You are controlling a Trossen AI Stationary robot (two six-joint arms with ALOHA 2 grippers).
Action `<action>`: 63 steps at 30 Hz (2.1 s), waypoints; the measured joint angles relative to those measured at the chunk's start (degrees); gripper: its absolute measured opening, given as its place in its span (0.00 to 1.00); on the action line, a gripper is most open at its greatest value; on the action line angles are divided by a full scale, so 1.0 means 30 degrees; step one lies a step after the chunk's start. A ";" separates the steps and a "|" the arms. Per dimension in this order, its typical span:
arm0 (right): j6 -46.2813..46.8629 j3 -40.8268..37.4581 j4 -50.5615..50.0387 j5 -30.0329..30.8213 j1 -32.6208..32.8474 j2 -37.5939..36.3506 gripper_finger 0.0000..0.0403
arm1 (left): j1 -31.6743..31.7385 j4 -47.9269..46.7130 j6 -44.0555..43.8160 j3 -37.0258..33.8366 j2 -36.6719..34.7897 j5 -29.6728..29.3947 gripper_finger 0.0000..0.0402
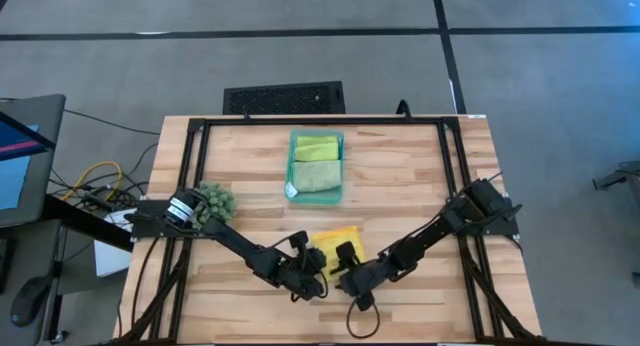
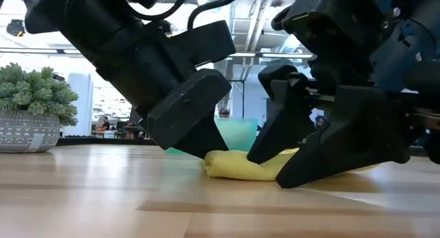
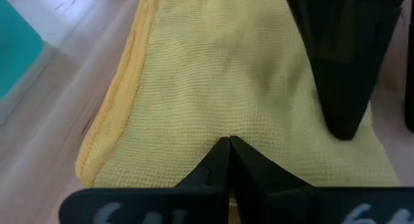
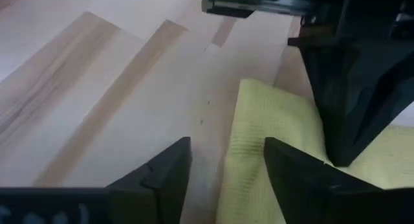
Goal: Fold microfiber towels
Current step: Fold the yellow microfiber cloth
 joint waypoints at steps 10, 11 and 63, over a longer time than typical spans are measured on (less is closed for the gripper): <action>-0.0007 0.0084 -0.0861 0.0445 0.0100 -0.0137 0.21 | -0.0102 -0.2316 0.0406 0.1191 -0.0677 -0.1171 0.00; -0.0009 0.0078 -0.1126 0.0480 0.0147 -0.0235 0.18 | -0.0092 -0.2488 0.0456 0.1191 -0.0631 -0.1215 0.00; 0.2170 0.0053 -0.2937 -0.9406 -0.0848 -0.3982 0.04 | -0.0646 0.3299 0.4153 -0.0375 -0.0660 0.1598 0.00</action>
